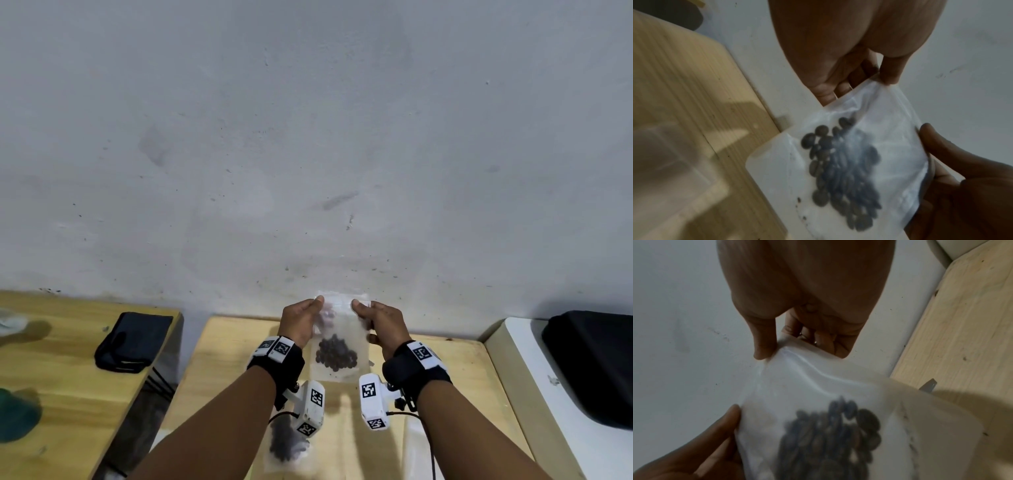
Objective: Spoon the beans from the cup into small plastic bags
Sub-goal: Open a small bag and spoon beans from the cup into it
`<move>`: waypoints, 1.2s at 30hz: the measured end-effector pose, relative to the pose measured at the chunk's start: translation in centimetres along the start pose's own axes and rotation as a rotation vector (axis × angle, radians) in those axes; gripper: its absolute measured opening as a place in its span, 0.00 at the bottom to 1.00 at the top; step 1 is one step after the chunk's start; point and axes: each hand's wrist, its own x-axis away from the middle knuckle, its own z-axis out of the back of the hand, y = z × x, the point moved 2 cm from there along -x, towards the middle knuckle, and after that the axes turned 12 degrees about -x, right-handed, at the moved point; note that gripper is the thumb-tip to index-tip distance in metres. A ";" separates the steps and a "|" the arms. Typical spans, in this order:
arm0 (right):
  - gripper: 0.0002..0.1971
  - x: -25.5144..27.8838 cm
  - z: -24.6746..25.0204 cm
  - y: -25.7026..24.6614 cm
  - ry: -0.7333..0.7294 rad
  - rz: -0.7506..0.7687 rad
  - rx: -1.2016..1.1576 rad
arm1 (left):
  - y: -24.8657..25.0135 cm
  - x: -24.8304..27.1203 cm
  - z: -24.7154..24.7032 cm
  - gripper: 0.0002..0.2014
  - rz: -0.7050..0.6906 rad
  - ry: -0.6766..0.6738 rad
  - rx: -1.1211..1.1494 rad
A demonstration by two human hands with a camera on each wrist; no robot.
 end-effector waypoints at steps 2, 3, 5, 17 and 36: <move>0.09 0.1 0.5 -0.2 0.019 0.010 -0.006 | -0.2 0.0 0.3 0.10 0.000 0.012 0.000; 0.09 0.1 0.7 -0.3 0.028 0.017 -0.004 | -0.1 0.0 0.4 0.10 -0.011 0.016 -0.008; 0.10 0.2 0.8 -0.4 0.032 0.026 0.010 | 0.1 0.1 0.5 0.11 -0.042 0.034 -0.030; 0.16 1.4 0.2 2.5 -0.112 0.197 0.206 | -1.8 -0.2 1.1 0.14 -0.053 0.203 -0.050; 0.19 3.6 -1.1 16.4 -0.284 -0.264 0.693 | -17.8 5.5 7.3 0.13 0.289 0.097 -0.312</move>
